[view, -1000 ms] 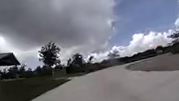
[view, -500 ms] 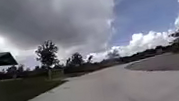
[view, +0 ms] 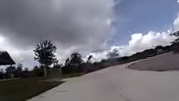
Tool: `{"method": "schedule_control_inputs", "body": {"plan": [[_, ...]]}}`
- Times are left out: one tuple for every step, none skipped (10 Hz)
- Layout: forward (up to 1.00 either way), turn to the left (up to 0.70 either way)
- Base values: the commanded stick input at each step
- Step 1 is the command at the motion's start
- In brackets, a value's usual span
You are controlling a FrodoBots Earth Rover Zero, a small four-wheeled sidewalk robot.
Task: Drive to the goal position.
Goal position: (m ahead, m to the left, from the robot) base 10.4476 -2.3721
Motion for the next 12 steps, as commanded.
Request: {"method": "schedule_control_inputs", "body": {"plan": [[0.85, 0.0], [0.85, 0.0], [0.85, 0.0], [0.85, 0.0], [0.85, 0.0], [0.85, 0.0], [0.85, 0.0], [0.85, 0.0], [0.85, 0.0], [0.85, 0.0], [0.85, 0.0], [0.85, 0.0]]}}
